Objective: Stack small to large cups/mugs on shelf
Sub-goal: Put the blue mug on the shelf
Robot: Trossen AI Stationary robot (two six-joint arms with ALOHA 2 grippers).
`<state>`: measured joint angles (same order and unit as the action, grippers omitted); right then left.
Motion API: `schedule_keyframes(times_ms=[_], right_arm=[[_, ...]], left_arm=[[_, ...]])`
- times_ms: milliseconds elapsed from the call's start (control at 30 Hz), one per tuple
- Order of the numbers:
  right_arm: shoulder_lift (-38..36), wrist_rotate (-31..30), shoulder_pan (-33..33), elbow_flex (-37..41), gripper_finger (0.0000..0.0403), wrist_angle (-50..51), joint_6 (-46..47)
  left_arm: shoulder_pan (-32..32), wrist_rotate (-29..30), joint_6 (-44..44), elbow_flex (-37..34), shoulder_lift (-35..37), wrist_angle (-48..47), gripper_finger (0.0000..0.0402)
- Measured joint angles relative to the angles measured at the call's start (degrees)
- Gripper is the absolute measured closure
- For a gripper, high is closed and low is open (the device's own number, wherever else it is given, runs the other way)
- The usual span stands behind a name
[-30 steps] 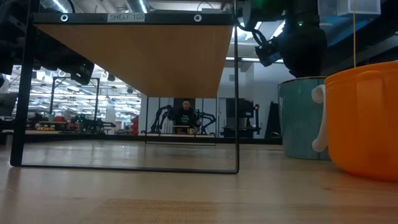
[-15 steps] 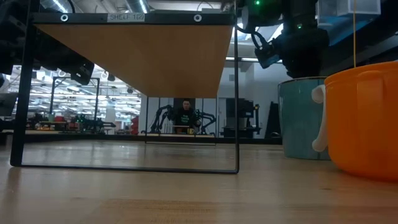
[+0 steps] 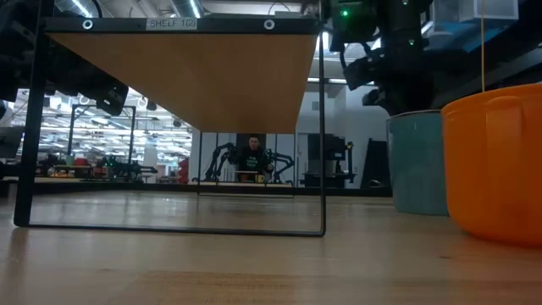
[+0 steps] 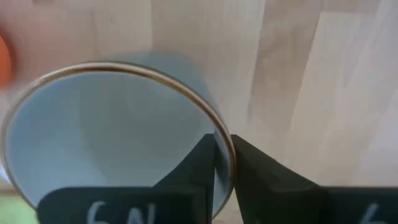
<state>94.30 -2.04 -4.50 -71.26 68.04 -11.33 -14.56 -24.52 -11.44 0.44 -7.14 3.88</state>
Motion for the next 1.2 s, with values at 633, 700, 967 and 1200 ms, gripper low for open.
schedule_keyframes(times_ms=[633,700,967,1200], right_arm=[[0.1,-7.0,7.3,-1.2,0.0343,-5.8,-27.9],[0.1,-7.4,7.6,-2.8,0.0343,-6.4,-26.0],[0.0,-7.7,7.6,-10.5,0.0302,-5.5,-19.2],[0.0,-14.6,6.2,-12.3,0.0249,-1.1,5.5]], left_arm=[[0.0,0.0,0.0,0.0,0.0,0.0,0.0351],[0.0,0.0,0.0,0.0,0.0,0.0,0.0351],[0.0,0.0,0.0,0.0,0.0,0.0,0.0351],[0.0,0.0,0.0,0.0,0.0,0.0,0.0351]])
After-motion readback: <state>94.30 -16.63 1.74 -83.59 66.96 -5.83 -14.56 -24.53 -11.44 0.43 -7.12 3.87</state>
